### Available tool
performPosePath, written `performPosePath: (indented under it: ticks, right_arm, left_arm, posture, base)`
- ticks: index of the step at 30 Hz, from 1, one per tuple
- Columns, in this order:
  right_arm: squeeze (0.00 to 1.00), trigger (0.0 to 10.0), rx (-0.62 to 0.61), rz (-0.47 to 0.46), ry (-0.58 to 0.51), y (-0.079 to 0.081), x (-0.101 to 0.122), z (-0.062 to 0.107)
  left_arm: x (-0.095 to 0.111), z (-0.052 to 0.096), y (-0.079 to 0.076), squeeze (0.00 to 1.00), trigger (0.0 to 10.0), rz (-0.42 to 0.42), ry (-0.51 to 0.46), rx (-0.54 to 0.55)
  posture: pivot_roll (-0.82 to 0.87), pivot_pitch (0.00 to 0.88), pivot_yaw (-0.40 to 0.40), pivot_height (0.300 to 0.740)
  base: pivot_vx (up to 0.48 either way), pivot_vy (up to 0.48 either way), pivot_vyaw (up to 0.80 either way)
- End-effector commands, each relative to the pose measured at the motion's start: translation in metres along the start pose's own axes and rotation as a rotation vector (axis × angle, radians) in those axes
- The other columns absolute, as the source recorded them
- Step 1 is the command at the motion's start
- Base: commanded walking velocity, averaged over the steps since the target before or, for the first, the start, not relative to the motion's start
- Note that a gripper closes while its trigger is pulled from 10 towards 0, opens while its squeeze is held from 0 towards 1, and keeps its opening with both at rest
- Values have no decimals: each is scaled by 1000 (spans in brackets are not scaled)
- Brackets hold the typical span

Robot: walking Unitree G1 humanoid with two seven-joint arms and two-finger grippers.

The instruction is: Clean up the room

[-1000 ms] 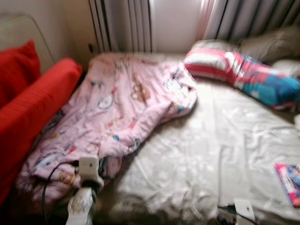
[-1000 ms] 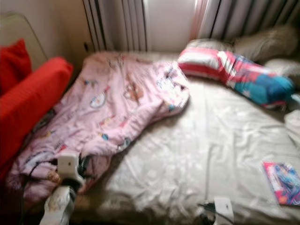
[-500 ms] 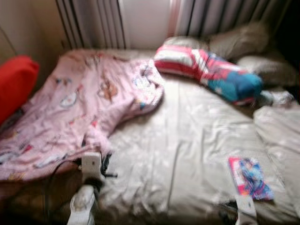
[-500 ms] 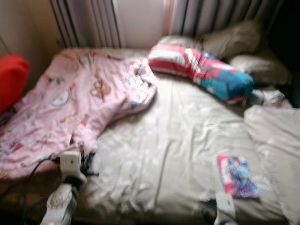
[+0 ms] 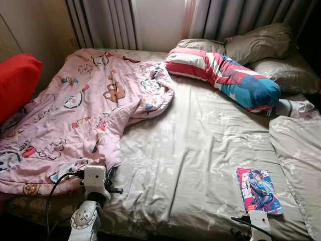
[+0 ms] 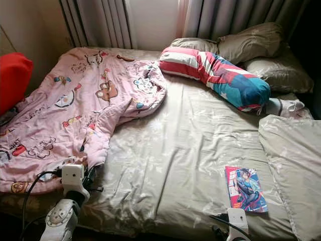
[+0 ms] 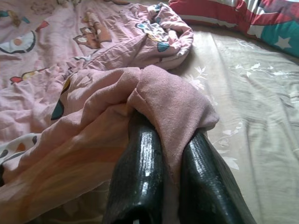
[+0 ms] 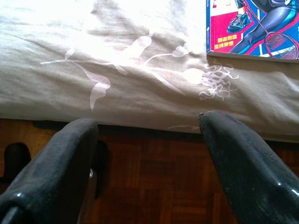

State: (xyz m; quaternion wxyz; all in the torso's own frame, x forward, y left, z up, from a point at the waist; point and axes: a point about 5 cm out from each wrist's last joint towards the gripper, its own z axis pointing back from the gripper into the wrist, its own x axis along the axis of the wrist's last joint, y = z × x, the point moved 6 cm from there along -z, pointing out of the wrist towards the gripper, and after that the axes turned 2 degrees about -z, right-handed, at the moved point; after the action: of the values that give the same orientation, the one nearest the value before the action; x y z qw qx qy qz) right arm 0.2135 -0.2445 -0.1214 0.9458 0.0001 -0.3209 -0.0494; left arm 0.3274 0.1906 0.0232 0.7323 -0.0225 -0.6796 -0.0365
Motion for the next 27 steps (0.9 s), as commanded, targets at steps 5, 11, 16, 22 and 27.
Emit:
performPosePath:
  ticks: [5,11,16,22,27]
  right_arm:
    - [0,10000,7,1,16,1,-4,0]
    - [0,10000,4,-1,15,1,-4,0]
    - [0,10000,3,-2,13,1,-3,0]
    - [0,10000,-4,-6,8,0,-2,0]
    - [0,10000,-16,-6,0,-1,-1,0]
  left_arm:
    - [-1,1,-3,0,10000,22,-1,-14]
    - [0,0,-5,0,10000,23,-3,-23]
    - [2,-1,-5,0,10000,24,-7,-26]
    - [1,0,-5,0,10000,30,-7,-24]
    - [1,1,-4,0,10000,32,-8,-21]
  posture:
    - [-8,42,-28,740]
    - [-11,34,-25,740]
    - [-10,39,-26,740]
    - [-7,50,-27,740]
    - [-5,54,-25,740]
  base:
    - [-200,0,0]
    - [-257,0,0]
    - [-262,0,0]
    - [-262,0,0]
    - [-262,0,0]
